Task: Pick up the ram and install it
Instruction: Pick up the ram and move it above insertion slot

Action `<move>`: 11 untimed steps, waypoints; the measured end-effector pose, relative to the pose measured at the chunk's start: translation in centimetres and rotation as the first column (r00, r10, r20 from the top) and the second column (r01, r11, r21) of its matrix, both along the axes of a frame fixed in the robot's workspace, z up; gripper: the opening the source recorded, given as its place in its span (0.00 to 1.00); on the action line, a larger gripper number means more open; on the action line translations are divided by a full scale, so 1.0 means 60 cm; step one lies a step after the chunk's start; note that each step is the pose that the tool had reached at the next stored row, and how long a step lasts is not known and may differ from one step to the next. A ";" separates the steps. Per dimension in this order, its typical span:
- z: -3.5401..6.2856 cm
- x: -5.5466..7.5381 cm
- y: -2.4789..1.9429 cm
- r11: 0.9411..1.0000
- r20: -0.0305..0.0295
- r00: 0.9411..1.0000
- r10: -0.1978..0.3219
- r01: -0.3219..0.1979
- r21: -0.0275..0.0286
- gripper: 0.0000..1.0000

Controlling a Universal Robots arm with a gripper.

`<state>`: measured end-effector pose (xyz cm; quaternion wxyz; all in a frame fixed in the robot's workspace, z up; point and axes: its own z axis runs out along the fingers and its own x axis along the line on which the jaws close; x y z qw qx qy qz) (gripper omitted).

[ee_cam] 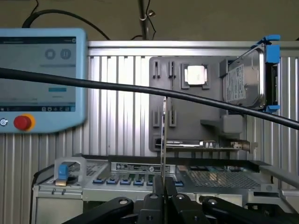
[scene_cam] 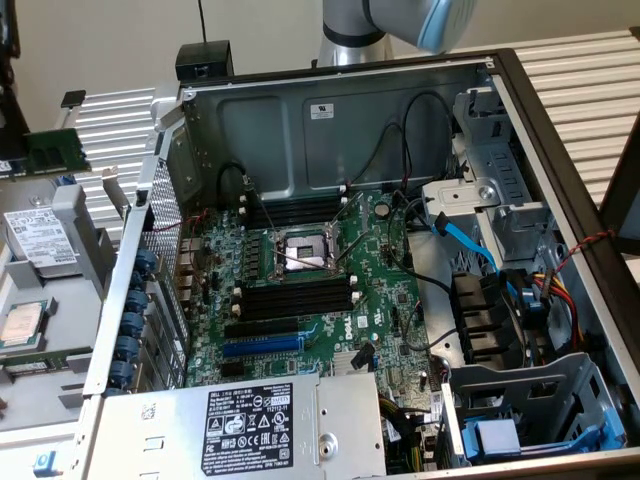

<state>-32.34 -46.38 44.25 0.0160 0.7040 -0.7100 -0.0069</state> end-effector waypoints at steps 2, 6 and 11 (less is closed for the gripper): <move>0.002 0.015 0.0000 1.000 0.000 1.000 0.000 0.000 0.001 0.13; 0.006 0.045 0.0000 1.000 0.000 1.000 0.000 0.000 0.002 0.13; 0.009 0.084 0.0000 1.000 -0.001 1.000 0.000 0.000 0.002 0.13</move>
